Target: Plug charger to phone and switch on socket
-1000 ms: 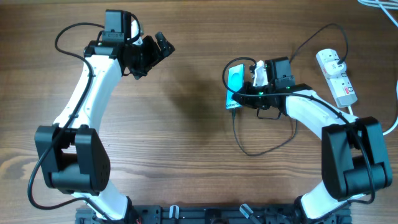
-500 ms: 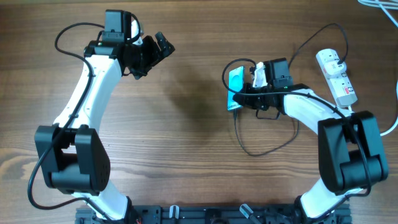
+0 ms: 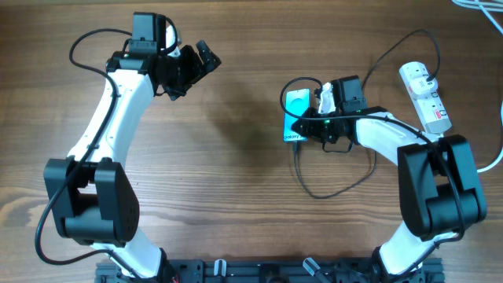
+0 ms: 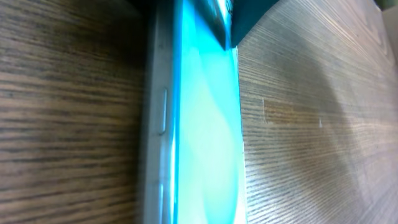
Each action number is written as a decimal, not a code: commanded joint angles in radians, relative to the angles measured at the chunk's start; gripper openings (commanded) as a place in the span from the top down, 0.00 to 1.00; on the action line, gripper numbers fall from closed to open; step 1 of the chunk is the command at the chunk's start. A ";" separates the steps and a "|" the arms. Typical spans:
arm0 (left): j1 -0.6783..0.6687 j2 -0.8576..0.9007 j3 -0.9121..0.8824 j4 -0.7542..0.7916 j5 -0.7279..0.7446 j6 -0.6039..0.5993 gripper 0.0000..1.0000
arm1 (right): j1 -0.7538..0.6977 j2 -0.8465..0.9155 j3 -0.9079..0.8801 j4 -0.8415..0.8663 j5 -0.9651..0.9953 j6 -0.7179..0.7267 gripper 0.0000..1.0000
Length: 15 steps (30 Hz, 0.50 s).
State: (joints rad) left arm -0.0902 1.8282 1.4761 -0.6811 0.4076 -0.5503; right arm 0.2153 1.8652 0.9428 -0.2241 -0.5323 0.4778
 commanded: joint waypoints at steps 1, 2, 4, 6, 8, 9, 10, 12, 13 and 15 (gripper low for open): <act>0.003 -0.015 0.001 0.001 -0.017 0.023 0.00 | 0.008 0.023 -0.003 0.001 0.016 -0.005 0.45; 0.003 -0.015 0.001 0.001 -0.017 0.023 0.00 | 0.008 0.023 -0.003 0.000 0.016 -0.005 0.41; 0.003 -0.015 0.001 0.001 -0.017 0.023 0.00 | 0.008 0.023 -0.003 -0.004 0.016 -0.006 0.33; 0.003 -0.015 0.001 0.001 -0.017 0.023 0.00 | 0.008 0.023 -0.003 -0.014 0.017 -0.007 0.25; 0.003 -0.015 0.001 0.001 -0.017 0.023 0.00 | 0.008 0.023 -0.003 -0.016 0.020 -0.007 0.17; 0.003 -0.015 0.001 0.001 -0.017 0.023 0.00 | 0.008 0.023 -0.003 -0.016 0.020 -0.007 0.16; 0.003 -0.015 0.001 0.001 -0.017 0.023 0.00 | 0.008 0.023 -0.003 -0.017 0.019 -0.007 0.12; 0.003 -0.015 0.001 0.001 -0.017 0.023 0.00 | 0.008 0.023 -0.003 -0.017 0.019 -0.006 0.07; 0.003 -0.015 0.001 0.001 -0.017 0.023 0.00 | 0.008 0.023 -0.003 -0.017 0.019 -0.006 0.06; 0.003 -0.015 0.001 0.001 -0.017 0.023 0.00 | 0.008 0.023 -0.003 -0.017 0.019 -0.006 0.01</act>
State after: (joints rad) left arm -0.0902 1.8282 1.4761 -0.6811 0.4042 -0.5503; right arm 0.2211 1.8507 0.9649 -0.2218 -0.5938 0.4740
